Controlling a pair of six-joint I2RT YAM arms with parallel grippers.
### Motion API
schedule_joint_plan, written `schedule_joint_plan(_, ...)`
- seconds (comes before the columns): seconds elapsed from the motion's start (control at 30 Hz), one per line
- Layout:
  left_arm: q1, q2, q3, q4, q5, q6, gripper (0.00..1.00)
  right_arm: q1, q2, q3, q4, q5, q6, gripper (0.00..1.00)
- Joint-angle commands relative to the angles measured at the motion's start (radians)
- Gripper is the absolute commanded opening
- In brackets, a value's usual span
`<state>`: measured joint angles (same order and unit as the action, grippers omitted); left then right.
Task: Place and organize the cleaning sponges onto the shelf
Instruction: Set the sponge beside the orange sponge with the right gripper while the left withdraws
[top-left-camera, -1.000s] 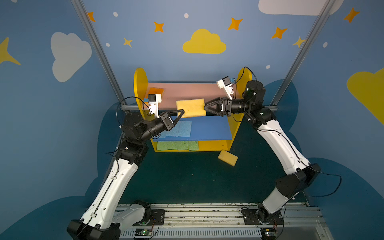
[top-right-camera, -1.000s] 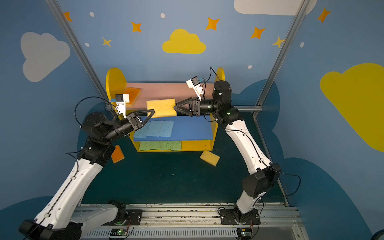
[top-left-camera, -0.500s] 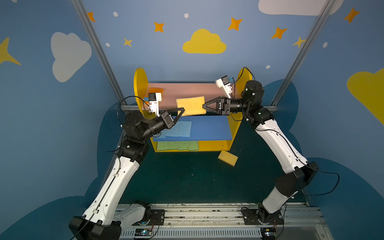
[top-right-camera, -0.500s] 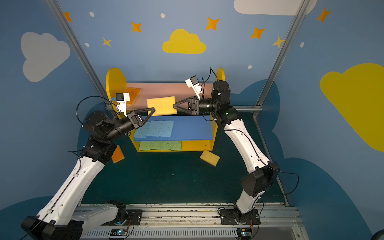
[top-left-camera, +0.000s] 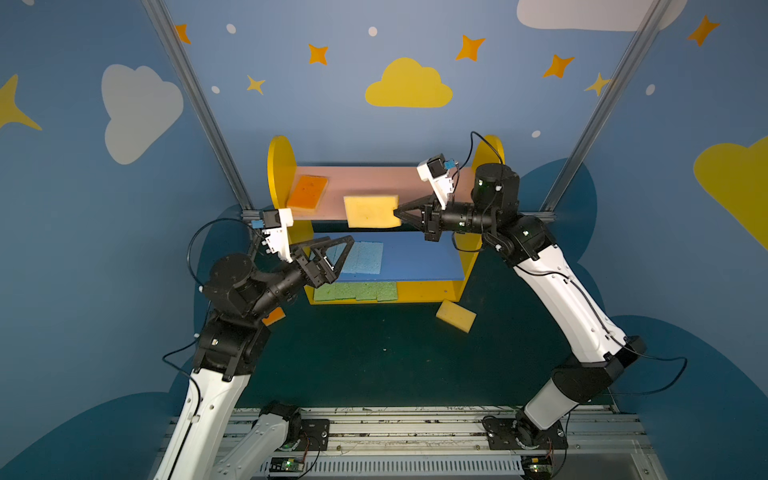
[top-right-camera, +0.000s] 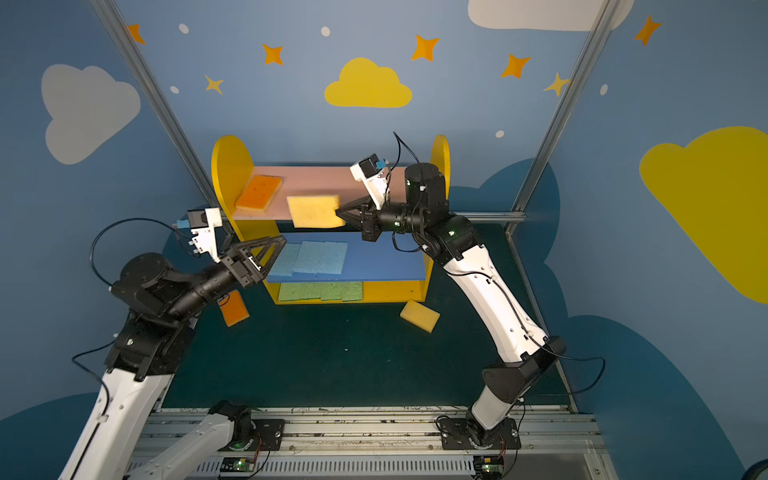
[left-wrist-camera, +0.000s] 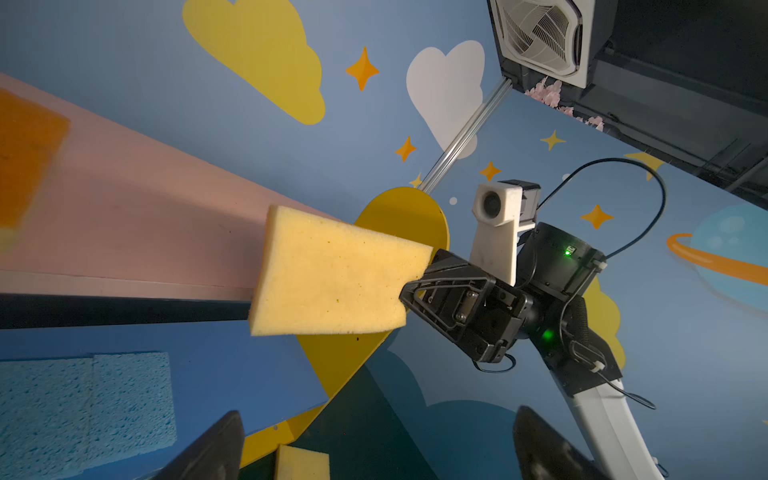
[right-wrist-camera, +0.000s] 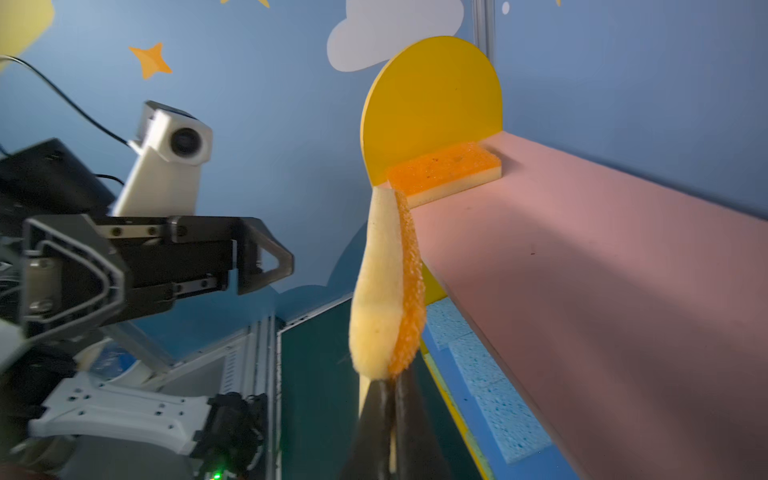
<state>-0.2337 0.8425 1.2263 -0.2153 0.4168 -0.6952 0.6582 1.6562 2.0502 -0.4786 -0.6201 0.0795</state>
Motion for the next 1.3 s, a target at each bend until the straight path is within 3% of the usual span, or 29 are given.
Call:
schedule_joint_plan(0.0,0.004,-0.057,-0.032,-0.162,-0.118,0.082,0.99,0.070,-0.003,0.107,-0.097,0.295,-0.220,0.00)
schedule_joint_plan(0.23,0.004,-0.181,-0.128,-0.228,-0.176,0.102,0.99,0.243,0.284,0.580,-0.320,0.714,-0.595,0.00)
schedule_joint_plan(0.37,0.003,-0.245,-0.190,-0.246,-0.217,0.104,0.99,0.328,0.331,0.516,-0.140,0.993,-0.852,0.00)
schedule_joint_plan(0.53,0.004,-0.294,-0.224,-0.297,-0.237,0.129,0.99,0.386,0.435,0.517,0.022,1.195,-1.082,0.00)
schedule_joint_plan(0.77,-0.014,-0.327,-0.262,-0.312,-0.221,0.118,0.99,0.418,0.518,0.510,0.133,1.288,-1.218,0.00)
schedule_joint_plan(1.27,-0.028,-0.344,-0.300,-0.302,-0.219,0.115,0.99,0.402,0.506,0.521,0.159,1.385,-1.208,0.00)
